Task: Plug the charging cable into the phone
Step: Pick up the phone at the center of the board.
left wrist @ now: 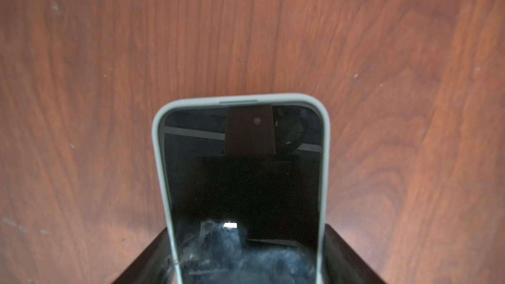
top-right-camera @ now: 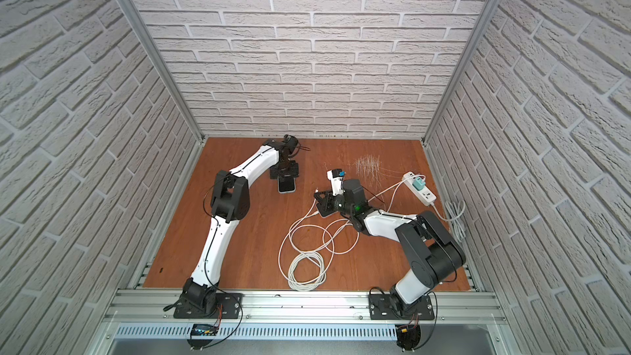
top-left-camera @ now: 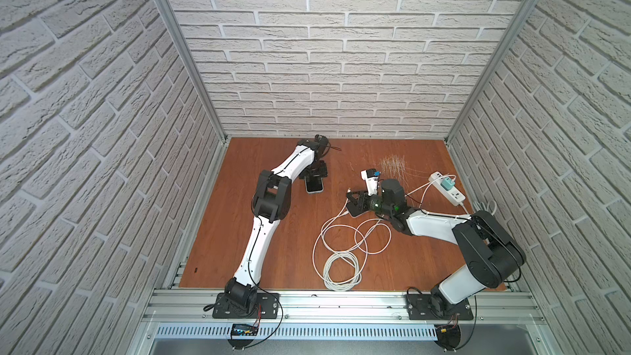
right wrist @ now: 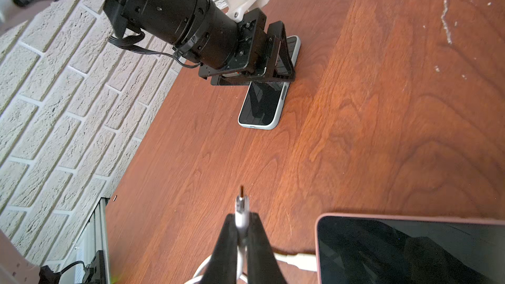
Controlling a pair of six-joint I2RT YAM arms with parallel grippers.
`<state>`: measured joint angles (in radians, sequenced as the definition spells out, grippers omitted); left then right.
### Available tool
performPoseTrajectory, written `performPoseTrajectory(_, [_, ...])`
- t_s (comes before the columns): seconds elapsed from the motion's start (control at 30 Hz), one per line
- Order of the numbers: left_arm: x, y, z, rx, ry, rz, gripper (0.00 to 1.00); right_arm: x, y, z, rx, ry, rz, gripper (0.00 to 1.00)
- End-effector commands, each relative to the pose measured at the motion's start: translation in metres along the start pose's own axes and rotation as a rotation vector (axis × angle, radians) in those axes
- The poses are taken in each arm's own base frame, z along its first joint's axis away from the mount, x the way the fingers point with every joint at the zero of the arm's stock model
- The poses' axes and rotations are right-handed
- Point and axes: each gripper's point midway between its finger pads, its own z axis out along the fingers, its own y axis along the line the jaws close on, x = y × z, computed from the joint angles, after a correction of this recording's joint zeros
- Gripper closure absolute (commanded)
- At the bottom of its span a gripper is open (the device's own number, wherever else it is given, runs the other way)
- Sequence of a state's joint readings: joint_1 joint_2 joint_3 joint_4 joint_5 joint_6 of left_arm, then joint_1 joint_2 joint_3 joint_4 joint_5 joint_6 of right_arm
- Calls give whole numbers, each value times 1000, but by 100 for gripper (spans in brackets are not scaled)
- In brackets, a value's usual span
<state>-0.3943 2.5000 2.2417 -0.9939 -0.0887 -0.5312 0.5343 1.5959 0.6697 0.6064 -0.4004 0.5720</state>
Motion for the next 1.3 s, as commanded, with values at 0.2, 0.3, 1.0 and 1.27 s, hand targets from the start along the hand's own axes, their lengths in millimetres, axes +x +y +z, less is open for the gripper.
performPoseTrajectory(0.2, [-6,-31,-60,142,-171,18,71,-18,15,0,-62,-48,-27,97])
performPoseTrajectory(0.3, [-13,-39,-98,185,-273,13,71,-19,20,-2,-82,-55,-31,97])
performPoseTrajectory(1.0, [10,-29,-265,269,-672,-15,72,11,90,8,-325,92,-141,97])
performPoseTrajectory(1.27, [18,-38,-266,281,-663,24,71,18,102,10,-362,121,-163,97])
